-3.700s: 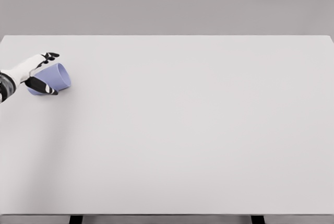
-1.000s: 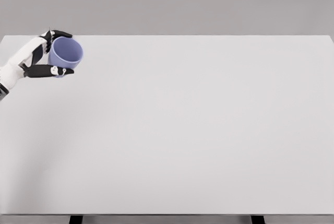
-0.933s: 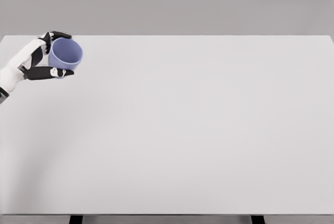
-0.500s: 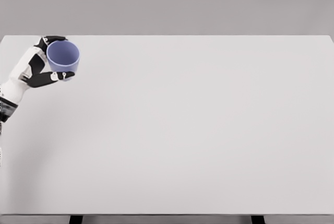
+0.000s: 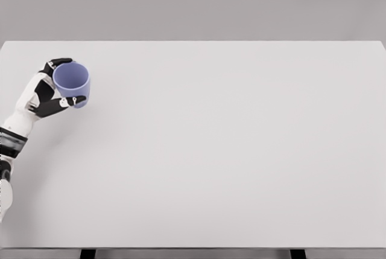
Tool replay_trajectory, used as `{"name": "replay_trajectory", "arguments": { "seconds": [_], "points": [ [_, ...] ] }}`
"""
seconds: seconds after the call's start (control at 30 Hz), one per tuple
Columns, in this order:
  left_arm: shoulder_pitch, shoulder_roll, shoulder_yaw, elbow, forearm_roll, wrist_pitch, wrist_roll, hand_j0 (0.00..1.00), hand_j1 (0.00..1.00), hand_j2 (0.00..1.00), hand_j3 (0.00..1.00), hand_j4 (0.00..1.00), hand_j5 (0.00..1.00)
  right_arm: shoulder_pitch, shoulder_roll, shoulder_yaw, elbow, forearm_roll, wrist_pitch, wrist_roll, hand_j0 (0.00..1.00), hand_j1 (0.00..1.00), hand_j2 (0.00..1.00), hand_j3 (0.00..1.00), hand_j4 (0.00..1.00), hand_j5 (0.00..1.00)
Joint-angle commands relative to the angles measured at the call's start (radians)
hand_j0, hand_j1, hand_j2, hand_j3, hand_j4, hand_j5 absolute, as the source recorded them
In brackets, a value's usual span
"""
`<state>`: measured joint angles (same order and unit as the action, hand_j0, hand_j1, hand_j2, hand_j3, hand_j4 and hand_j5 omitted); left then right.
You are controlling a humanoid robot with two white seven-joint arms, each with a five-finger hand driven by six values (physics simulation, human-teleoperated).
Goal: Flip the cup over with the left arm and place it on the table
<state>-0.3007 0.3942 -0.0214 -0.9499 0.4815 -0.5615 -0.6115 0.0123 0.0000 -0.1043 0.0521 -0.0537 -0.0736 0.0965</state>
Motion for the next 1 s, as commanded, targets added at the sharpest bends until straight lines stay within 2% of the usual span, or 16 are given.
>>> {"name": "replay_trajectory", "arguments": {
  "seconds": [0.0, 0.07, 0.53, 0.57, 0.73, 0.97],
  "points": [
    [0.0, -0.02, 0.002, 0.037, 0.008, 0.003, 0.001, 0.52, 0.52, 0.52, 0.52, 0.52, 0.52, 0.0, 0.0, 0.0, 0.0, 0.0, 0.0, 0.0, 1.0, 1.0, 1.0, 1.0, 1.0, 1.0],
    [-0.006, -0.026, 0.0, 0.068, 0.006, 0.002, 0.001, 0.52, 0.52, 0.52, 0.52, 0.52, 0.52, 0.0, 0.0, 0.0, 0.0, 0.0, 0.0, 0.0, 1.0, 1.0, 1.0, 1.0, 1.0, 1.0],
    [-0.006, -0.04, 0.015, 0.065, 0.037, -0.003, 0.001, 0.54, 0.54, 0.54, 0.54, 0.54, 0.54, 0.0, 0.0, 0.0, 0.0, 0.0, 0.0, 0.0, 1.0, 1.0, 1.0, 1.0, 1.0, 1.0],
    [-0.005, -0.04, 0.015, 0.063, 0.037, -0.003, 0.001, 0.55, 0.55, 0.55, 0.55, 0.55, 0.55, -0.002, 0.0, 0.0, 0.0, 0.0, 0.0, 0.0, 1.0, 1.0, 1.0, 1.0, 1.0, 1.0],
    [-0.005, -0.04, 0.014, 0.06, 0.035, -0.003, 0.001, 0.78, 0.78, 0.78, 0.78, 0.78, 0.78, 0.0, 0.0, 0.0, 0.0, 0.0, 0.0, 0.0, 1.0, 1.0, 1.0, 1.0, 1.0, 1.0],
    [-0.003, -0.04, 0.014, 0.057, 0.035, -0.003, 0.001, 0.86, 0.86, 0.86, 0.86, 0.86, 0.86, 0.0, 0.0, 0.0, 0.0, 0.0, 0.0, 0.0, 1.0, 1.0, 1.0, 1.0, 1.0, 1.0]
  ]
}}
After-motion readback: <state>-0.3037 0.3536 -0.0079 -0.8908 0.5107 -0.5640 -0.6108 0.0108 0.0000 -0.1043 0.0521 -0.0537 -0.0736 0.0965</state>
